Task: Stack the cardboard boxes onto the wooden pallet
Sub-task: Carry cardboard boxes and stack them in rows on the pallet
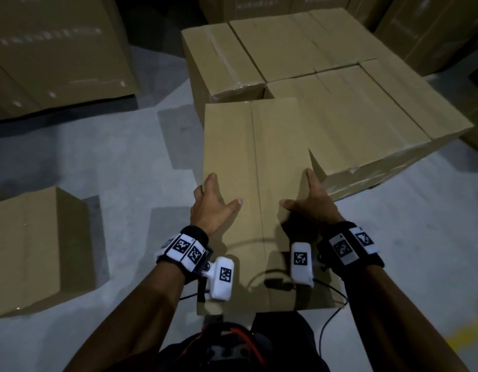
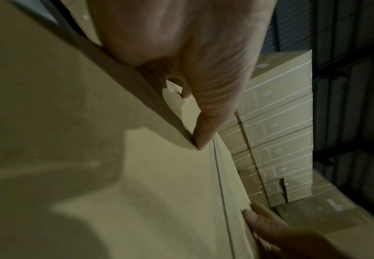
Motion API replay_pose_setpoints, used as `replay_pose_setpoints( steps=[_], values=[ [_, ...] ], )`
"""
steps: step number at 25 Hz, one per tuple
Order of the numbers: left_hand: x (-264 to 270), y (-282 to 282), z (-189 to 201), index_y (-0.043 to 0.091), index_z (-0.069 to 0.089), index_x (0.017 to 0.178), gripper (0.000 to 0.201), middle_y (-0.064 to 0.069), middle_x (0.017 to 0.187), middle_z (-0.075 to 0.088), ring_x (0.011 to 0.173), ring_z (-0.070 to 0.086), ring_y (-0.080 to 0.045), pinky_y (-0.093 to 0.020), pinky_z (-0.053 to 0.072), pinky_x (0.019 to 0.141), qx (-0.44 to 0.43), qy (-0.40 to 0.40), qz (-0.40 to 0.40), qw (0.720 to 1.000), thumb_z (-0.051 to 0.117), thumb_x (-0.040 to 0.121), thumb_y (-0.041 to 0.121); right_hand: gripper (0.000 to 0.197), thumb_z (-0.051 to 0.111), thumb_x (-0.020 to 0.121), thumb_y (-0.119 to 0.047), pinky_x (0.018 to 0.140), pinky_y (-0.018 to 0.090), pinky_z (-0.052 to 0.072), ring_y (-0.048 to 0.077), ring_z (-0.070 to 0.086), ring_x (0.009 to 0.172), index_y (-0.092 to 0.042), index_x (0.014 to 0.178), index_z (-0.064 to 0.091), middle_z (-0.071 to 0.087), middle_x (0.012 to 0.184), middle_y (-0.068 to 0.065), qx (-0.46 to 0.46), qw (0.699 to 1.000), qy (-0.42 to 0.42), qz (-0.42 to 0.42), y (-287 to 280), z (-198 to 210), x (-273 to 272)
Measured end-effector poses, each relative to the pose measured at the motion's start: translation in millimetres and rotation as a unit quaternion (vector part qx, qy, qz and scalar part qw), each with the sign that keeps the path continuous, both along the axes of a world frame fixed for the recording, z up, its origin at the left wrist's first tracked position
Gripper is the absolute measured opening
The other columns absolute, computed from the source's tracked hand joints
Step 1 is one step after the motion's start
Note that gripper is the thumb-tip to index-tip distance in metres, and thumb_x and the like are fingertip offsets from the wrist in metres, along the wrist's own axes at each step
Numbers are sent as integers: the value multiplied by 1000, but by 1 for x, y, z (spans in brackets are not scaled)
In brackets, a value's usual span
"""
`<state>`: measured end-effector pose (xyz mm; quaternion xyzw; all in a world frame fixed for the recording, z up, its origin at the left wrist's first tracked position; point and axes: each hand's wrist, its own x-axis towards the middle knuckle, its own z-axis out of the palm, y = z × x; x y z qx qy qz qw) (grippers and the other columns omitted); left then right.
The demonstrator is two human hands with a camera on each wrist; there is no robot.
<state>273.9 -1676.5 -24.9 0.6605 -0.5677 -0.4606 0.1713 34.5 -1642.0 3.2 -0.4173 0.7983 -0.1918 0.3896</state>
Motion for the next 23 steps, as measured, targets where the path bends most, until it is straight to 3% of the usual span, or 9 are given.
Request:
replay_pose_setpoints(
  steps=[6,9,12,17,23],
  values=[
    [-72,-77,-45,36,12,156,93,-6,159,18,138,36,-36,-43,33,109,37,-23,64,997,69,85,53,110,81,81,-39,109,43,37,38,42,136,-27,160,6,34,155,20,31,996,14,77,-110,-51,-71],
    [-103,-107,-70,38,12,155,94,-2,160,17,140,36,-32,-40,33,109,64,-18,107,992,70,84,55,111,83,79,-38,112,47,37,37,42,136,-35,159,6,32,156,15,54,995,-13,81,-152,-77,-101],
    [-124,-136,-94,40,13,155,94,1,160,18,141,35,-32,-42,33,111,84,-24,141,986,71,82,55,115,84,77,-39,112,48,37,38,42,136,-34,159,4,29,158,16,72,990,-28,115,-188,-105,-121],
    [-142,-169,-128,36,16,156,95,-1,160,22,139,38,-31,-36,35,107,84,-22,186,979,75,82,49,112,80,80,-42,103,38,42,35,45,132,-39,158,0,28,158,12,86,986,-27,139,-229,-138,-136],
    [-155,-190,-153,38,15,155,99,1,160,21,137,40,-30,-41,39,107,67,-41,204,976,77,79,49,109,77,81,-42,105,38,39,34,44,133,-49,155,-3,26,157,11,102,985,-17,141,-254,-159,-143]
  ],
)
